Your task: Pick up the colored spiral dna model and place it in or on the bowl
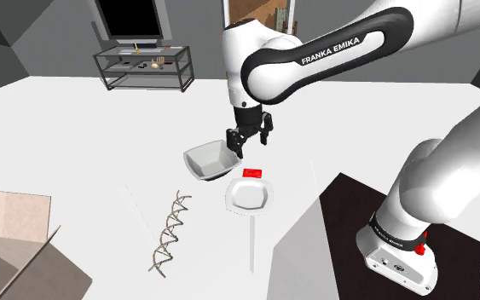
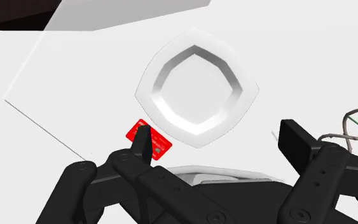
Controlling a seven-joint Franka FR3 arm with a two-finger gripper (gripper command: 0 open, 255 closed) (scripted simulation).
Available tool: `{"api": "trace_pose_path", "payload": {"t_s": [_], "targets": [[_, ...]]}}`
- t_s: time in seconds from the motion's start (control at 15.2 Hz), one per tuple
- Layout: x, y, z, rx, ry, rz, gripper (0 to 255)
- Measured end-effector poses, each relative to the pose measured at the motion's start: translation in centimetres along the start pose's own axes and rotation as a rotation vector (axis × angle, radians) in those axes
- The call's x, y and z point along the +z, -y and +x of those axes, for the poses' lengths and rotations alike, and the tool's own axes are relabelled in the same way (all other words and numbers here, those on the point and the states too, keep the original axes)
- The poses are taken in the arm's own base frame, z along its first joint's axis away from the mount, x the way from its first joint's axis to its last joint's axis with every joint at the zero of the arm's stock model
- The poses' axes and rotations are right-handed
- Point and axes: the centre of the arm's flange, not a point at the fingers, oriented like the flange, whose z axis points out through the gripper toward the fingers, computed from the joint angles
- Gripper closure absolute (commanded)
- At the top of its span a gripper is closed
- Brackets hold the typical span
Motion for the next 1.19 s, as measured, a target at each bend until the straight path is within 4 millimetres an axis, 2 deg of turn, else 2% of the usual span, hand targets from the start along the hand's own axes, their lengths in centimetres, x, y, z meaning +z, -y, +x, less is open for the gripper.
{"api": "trace_pose_path", "payload": {"t_s": [0.33, 0.73, 1.19], "targets": [[3.6, 5.5, 2.1, 0.038, 0.026, -0.004, 0], [6.9, 12.1, 4.5, 0.083, 0.059, -0.008, 0], [12.2, 19.9, 7.8, 0.138, 0.096, -0.012, 0]]}}
